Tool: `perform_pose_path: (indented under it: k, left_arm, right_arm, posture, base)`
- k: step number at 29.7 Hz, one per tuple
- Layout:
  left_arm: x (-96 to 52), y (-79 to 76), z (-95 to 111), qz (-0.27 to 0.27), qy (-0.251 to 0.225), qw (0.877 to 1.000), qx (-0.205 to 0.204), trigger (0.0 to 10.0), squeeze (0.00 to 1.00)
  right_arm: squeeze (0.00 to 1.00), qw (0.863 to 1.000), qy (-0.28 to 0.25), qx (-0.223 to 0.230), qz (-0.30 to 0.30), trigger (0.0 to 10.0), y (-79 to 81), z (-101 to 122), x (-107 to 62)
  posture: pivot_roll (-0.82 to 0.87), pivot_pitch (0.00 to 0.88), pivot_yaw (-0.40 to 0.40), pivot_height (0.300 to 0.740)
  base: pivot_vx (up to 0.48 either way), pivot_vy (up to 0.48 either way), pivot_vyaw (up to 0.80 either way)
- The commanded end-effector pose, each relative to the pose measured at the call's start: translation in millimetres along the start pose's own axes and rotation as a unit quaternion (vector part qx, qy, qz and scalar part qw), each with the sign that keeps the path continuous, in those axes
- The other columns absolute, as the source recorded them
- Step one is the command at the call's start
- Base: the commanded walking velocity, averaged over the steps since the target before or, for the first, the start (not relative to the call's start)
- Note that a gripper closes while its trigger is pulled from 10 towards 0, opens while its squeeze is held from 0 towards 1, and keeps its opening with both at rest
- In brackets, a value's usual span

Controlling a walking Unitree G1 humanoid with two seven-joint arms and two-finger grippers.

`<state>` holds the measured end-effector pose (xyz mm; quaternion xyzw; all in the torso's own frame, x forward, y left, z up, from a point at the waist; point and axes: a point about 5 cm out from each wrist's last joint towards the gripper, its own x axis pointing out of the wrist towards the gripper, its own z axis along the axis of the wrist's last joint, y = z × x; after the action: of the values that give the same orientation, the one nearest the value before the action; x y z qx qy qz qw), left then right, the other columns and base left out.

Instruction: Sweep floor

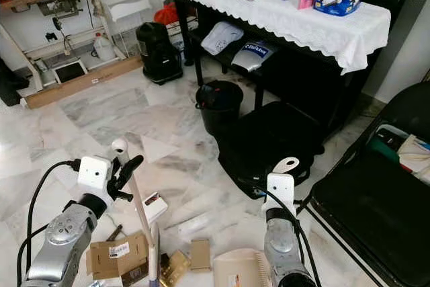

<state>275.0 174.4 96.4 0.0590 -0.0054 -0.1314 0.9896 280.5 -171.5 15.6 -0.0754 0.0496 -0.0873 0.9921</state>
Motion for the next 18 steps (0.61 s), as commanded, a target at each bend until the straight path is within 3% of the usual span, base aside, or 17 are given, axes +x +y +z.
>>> perform_pose_path:
  k: [1,8,15,18]
  left_arm:
    - [0.2,2.5,10.0,0.000,-0.018,1.000,0.006,10.0,0.00]
    - [1.0,1.9,10.2,-0.003,-0.017,1.000,0.004,10.0,0.00]
    - [1.7,0.8,10.5,-0.003,-0.017,1.000,0.000,10.0,0.00]
    - [1.6,-1.6,9.1,-0.005,-0.016,1.000,-0.003,10.0,0.00]
  right_arm:
    - [0.00,0.998,0.065,-0.008,0.007,10.0,2.4,-23.8,-14.5]
    - [0.00,0.994,0.112,0.009,0.005,10.0,-1.4,-35.3,-18.6]
    - [0.00,0.987,0.163,-0.004,0.003,10.0,-3.8,-46.4,-22.7]
    - [0.00,0.985,0.172,0.020,0.007,10.0,-3.0,-47.8,-23.2]
  posture:
    - [0.15,0.029,0.126,0.740]
    - [0.15,0.021,0.122,0.740]
    - [0.14,0.014,0.116,0.740]
    - [0.14,0.011,0.113,0.740]
  base:
    - [0.000,0.000,0.00]
    - [0.000,0.000,0.00]
    - [0.000,0.000,0.00]
    - [0.000,0.000,0.00]
